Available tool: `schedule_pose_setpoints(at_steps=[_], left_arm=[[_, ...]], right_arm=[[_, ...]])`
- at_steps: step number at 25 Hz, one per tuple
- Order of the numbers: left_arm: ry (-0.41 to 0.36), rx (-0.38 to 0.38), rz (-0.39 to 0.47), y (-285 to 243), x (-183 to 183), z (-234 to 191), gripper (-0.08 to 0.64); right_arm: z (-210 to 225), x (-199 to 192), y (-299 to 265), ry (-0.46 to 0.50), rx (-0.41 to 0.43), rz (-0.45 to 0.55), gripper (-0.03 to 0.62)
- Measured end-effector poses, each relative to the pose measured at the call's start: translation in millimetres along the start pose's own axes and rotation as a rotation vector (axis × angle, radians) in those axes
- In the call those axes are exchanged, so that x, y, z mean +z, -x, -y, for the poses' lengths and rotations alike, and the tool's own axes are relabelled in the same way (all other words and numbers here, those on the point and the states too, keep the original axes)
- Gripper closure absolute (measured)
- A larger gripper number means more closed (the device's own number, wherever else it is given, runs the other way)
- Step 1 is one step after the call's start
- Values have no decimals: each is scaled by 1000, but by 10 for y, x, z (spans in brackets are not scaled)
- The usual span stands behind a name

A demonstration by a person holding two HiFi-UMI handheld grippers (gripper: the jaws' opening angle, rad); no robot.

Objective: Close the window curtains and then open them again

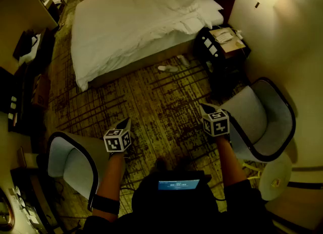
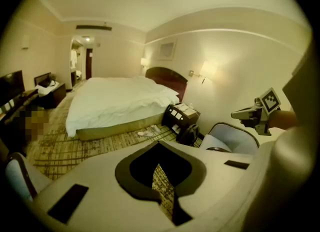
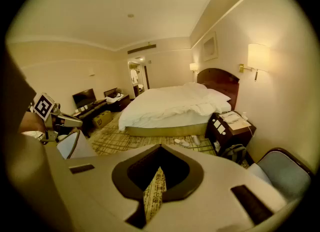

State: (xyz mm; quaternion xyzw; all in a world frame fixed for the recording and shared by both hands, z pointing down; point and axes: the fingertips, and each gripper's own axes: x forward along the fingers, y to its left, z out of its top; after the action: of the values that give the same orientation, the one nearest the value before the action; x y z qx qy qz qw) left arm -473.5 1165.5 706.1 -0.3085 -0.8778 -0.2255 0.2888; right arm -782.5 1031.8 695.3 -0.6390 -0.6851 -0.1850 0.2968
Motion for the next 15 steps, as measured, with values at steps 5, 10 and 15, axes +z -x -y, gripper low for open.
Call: schedule_pose_setpoints(at_steps=[5, 10, 15], left_arm=[[-79, -43, 64, -226, 394, 566, 574], [-177, -165, 123, -607, 758, 1293, 574], [-299, -320, 104, -890, 1005, 2116, 574]], right_arm=[[539, 30, 432, -48, -102, 57, 586], [1090, -139, 999, -113, -228, 113, 586], [1572, -561, 1599, -200, -404, 137, 586]])
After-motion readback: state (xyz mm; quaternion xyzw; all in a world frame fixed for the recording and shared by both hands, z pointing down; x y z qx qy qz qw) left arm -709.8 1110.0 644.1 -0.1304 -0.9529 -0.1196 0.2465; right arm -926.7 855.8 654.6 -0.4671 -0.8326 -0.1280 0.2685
